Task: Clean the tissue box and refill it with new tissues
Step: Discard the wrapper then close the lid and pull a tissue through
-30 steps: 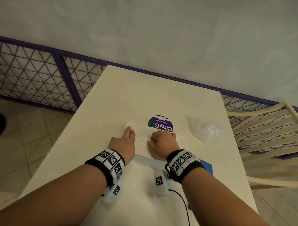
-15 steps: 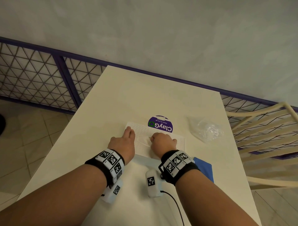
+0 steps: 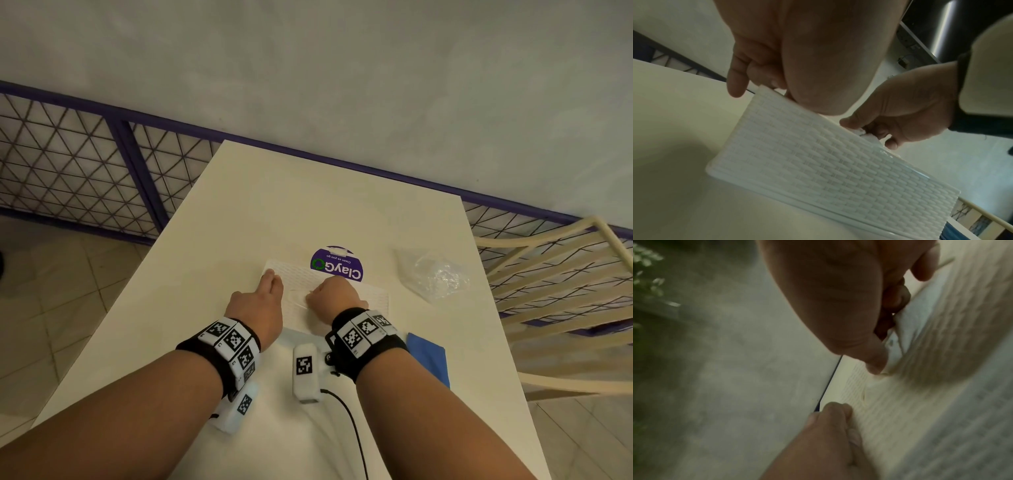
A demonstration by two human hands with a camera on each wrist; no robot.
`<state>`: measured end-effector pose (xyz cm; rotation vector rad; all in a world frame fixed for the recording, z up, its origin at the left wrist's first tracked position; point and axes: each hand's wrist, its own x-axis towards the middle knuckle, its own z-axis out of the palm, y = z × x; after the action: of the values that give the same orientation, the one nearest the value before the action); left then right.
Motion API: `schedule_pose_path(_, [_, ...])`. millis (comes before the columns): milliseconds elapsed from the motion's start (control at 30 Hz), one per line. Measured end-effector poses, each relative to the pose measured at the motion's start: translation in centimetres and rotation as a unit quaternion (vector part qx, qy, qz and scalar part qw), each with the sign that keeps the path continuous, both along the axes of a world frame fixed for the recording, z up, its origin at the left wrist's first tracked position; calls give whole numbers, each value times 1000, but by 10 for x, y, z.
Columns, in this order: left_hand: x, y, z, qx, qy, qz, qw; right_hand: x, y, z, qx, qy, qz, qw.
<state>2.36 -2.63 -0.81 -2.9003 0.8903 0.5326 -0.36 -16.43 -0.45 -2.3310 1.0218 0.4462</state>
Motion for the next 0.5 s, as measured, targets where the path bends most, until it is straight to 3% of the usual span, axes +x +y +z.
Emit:
schedule_pose_path(267, [-1, 2, 5, -1, 25, 4, 1000, -3, -1, -2, -154, 0, 116, 981])
schedule_pose_path(400, [0, 3, 5, -6, 24, 2, 1000, -10, 2, -10, -249, -22, 244, 937])
schedule_pose_path(500, [1, 2, 3, -2, 19, 0, 1000, -16, -4, -6, -223, -75, 302, 924])
